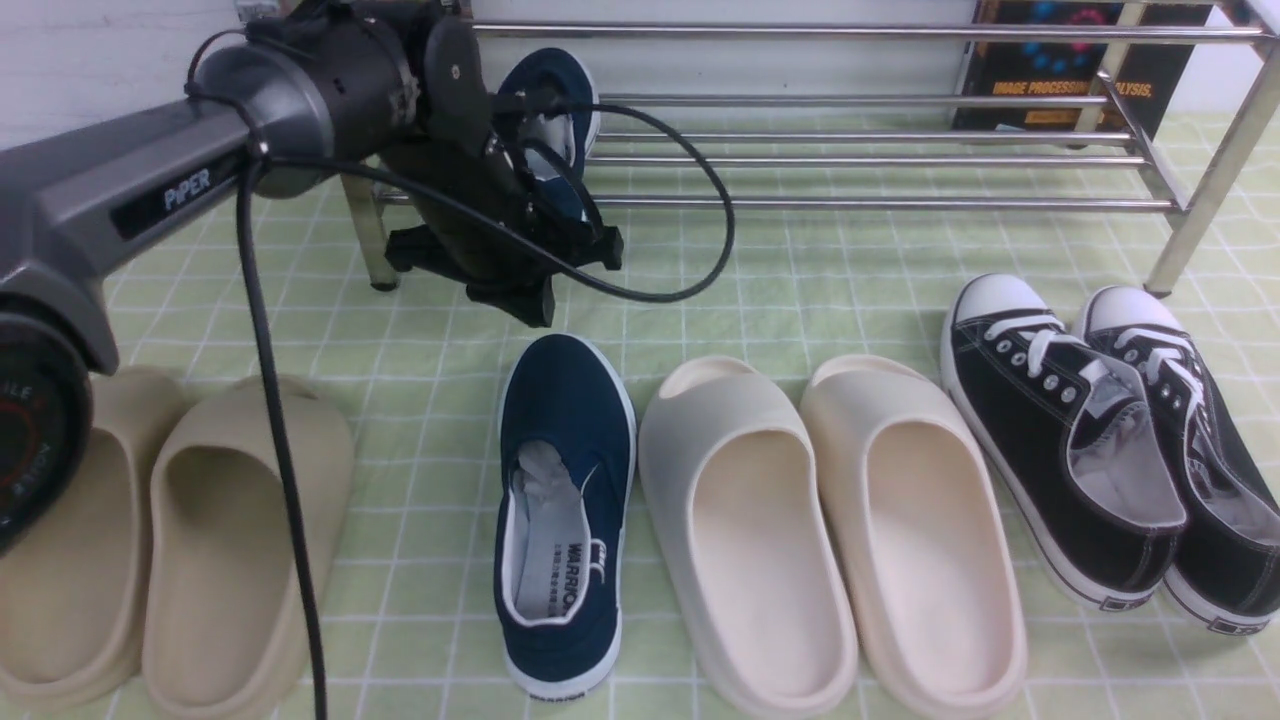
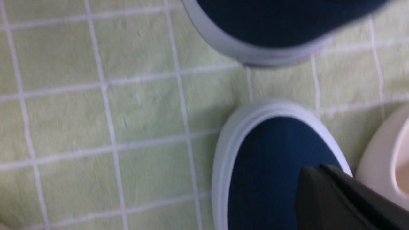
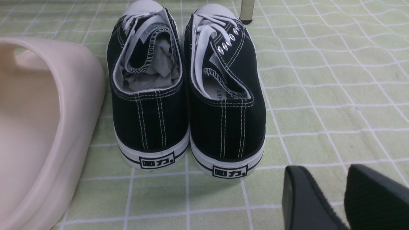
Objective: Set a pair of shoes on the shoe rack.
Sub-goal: Use the left arm to put a shoe into the shoe rack
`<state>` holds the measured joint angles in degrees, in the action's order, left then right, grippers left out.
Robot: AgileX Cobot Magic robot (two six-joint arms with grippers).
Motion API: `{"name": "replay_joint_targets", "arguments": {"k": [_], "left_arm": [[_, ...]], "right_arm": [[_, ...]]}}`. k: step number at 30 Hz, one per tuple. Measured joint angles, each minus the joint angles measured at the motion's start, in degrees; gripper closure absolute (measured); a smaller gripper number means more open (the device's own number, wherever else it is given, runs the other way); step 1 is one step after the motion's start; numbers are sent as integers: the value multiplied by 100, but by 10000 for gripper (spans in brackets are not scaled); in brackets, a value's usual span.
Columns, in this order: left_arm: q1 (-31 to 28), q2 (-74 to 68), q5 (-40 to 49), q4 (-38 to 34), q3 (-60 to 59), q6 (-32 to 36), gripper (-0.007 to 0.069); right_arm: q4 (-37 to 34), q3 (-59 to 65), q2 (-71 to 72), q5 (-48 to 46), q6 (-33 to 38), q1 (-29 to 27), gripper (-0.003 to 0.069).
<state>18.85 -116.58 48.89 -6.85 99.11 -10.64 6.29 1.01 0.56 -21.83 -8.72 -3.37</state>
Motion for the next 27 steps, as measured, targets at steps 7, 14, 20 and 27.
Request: {"name": "replay_joint_targets", "arguments": {"k": [7, 14, 20, 27], "left_arm": [[-232, -66, -504, 35, 265, -259, 638], [-313, -361, -218, -50, 665, -275, 638], [-313, -495, -200, -103, 1076, -282, 638], [-313, -557, -147, 184, 1587, -282, 638]], "right_arm": [[0, 0, 0, 0, 0, 0, 419], [0, 0, 0, 0, 0, 0, 419], [0, 0, 0, 0, 0, 0, 419], [0, 0, 0, 0, 0, 0, 419]]}}
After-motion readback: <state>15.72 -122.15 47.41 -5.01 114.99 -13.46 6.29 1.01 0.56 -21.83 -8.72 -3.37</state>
